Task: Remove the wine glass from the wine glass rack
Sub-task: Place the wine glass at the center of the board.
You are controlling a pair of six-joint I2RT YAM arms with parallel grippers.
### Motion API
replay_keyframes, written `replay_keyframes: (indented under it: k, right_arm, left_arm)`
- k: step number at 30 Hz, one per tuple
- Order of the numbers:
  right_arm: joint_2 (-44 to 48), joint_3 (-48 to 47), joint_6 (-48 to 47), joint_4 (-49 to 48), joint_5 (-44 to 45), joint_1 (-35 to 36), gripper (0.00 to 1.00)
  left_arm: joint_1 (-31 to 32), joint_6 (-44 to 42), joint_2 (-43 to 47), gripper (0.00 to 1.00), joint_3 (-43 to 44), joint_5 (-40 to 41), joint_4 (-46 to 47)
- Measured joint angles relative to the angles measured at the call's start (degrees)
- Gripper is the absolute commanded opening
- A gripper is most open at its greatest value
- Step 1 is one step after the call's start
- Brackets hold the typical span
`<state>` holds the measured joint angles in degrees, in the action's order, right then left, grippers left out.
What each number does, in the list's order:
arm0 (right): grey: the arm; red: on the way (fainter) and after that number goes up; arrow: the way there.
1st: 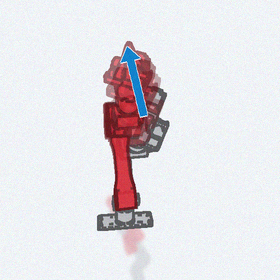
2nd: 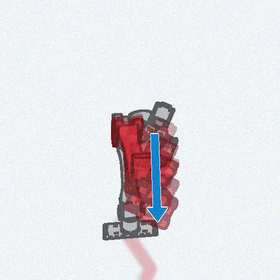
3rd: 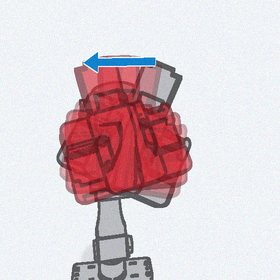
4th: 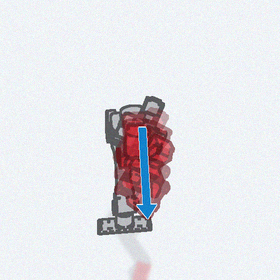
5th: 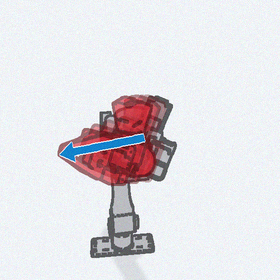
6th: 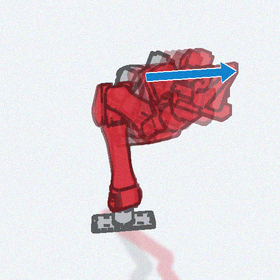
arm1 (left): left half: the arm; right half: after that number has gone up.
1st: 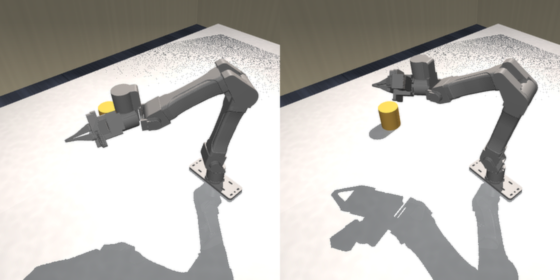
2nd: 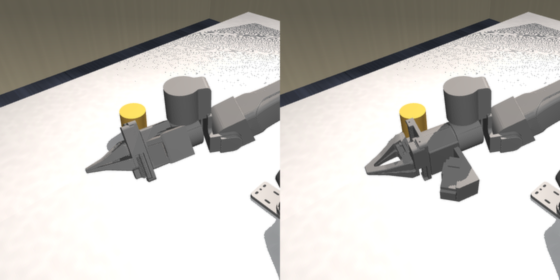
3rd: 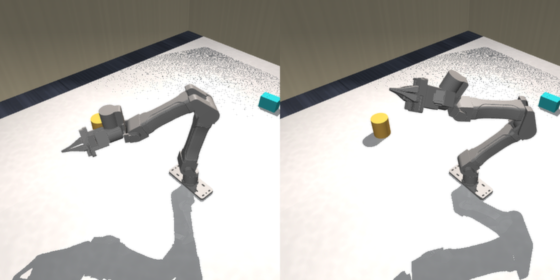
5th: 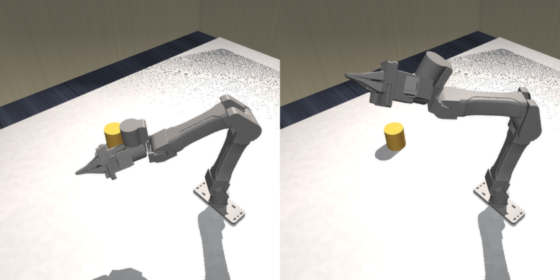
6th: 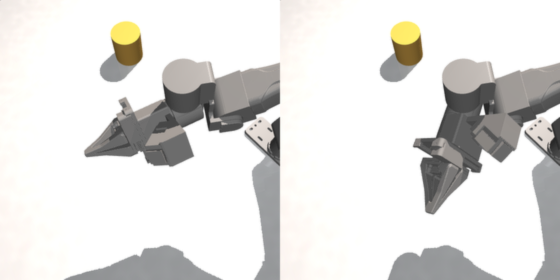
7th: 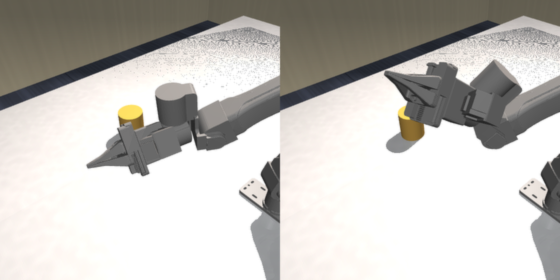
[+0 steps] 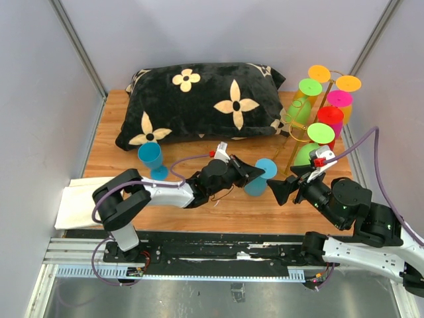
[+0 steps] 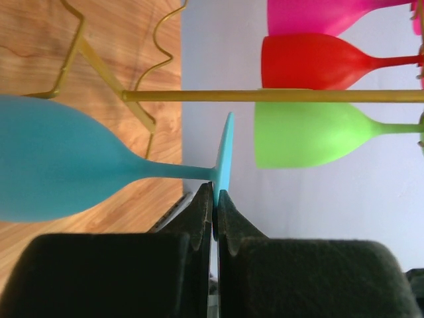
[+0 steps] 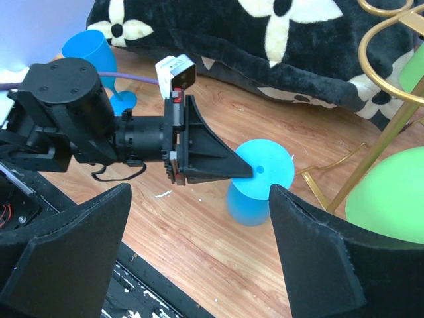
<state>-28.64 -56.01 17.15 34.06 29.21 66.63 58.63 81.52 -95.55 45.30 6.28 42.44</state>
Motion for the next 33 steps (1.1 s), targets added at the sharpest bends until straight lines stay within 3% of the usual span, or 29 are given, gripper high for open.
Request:
replay_keyframes:
  k: [12, 17, 25, 33]
  right_arm:
    - [2.97, 1.09, 0.70, -0.31, 1.18, 0.00, 0.85]
    - [2.97, 1.11, 0.70, -0.31, 1.53, 0.00, 0.85]
    - [2.54, 1.14, 0.66, -0.70, 2.25, 0.00, 0.86]
    - [-4.17, 0.24, -0.48, -2.62, 1.62, 0.00, 0.85]
  left_arm:
    - [0.55, 0.79, -10.75, 0.00, 10.25, -1.68, 4.94]
    - [0.52, 0.63, -11.56, 0.00, 10.58, -1.79, 6.12]
    - [0.59, 1.64, -8.68, 0.00, 3.13, -3.98, 9.35]
    - [0.74, -1.92, 2.49, 0.01, -5.92, -6.03, 7.80]
